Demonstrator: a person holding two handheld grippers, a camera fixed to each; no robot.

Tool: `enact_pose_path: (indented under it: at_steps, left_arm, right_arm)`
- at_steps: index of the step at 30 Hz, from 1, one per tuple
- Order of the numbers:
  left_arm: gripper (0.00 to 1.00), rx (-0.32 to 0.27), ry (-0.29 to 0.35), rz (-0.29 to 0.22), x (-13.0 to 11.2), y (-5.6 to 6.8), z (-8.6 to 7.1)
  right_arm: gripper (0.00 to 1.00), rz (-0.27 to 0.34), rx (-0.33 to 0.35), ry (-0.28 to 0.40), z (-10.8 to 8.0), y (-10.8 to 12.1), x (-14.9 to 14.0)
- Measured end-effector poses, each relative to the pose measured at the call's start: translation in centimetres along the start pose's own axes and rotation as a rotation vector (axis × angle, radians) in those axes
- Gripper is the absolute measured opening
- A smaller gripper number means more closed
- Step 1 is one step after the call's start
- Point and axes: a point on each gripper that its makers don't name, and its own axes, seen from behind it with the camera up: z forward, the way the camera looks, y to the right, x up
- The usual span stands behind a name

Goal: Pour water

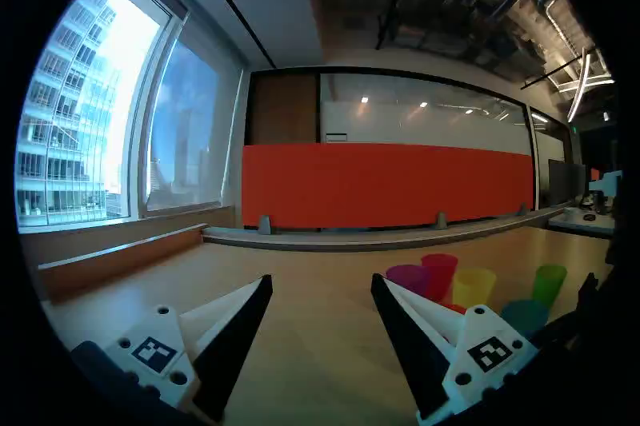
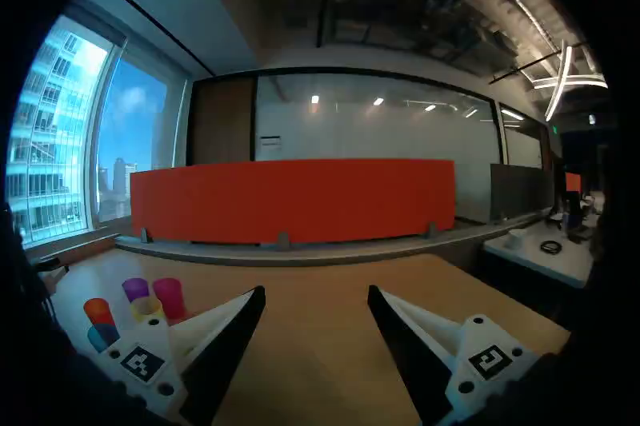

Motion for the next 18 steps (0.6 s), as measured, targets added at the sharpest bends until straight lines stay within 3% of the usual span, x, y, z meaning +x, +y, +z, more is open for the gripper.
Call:
enact_pose_path:
  at_steps: [18]
  left_arm:
    - [0.92, -0.006, -0.033, 0.008, -1.1, 0.2, 0.2]
  right_arm:
    - [0.99, 0.008, -0.006, 0.002, -0.2, 0.5, 0.2]
